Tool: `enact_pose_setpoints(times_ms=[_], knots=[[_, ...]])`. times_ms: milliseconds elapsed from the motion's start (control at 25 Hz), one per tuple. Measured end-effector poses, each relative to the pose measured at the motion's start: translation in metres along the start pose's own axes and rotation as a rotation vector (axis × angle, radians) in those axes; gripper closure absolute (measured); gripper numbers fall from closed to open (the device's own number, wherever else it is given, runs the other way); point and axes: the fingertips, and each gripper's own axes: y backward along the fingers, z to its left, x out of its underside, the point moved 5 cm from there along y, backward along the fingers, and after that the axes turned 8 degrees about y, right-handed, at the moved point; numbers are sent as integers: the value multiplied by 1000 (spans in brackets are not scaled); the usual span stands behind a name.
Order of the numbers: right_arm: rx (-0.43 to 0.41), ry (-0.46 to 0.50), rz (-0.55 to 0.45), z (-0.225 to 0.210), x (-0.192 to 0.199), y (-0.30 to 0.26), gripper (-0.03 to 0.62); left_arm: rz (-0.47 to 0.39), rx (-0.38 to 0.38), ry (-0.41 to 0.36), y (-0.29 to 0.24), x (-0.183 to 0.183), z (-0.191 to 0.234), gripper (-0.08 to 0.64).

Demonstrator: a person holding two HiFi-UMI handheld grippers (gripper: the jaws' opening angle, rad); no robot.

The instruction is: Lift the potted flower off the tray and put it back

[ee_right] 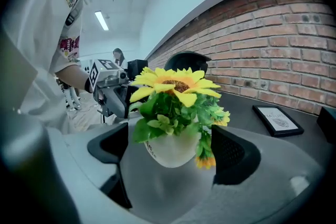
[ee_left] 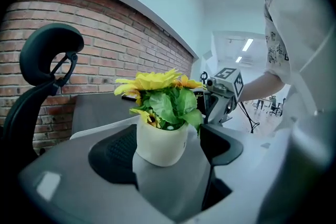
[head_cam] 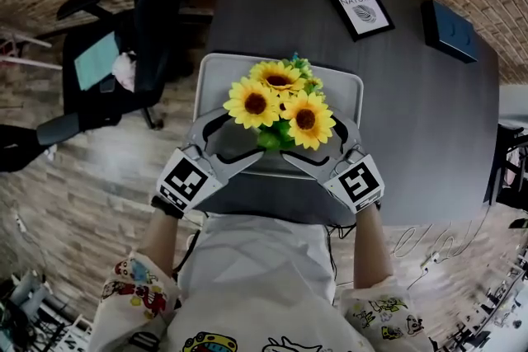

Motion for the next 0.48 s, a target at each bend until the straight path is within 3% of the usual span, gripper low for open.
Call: enact_pose_setpoints(times_ms=[480], knots=[[-56,-31,-26,-9,13,-19,102,47,23,-29,-23,4,8,172]])
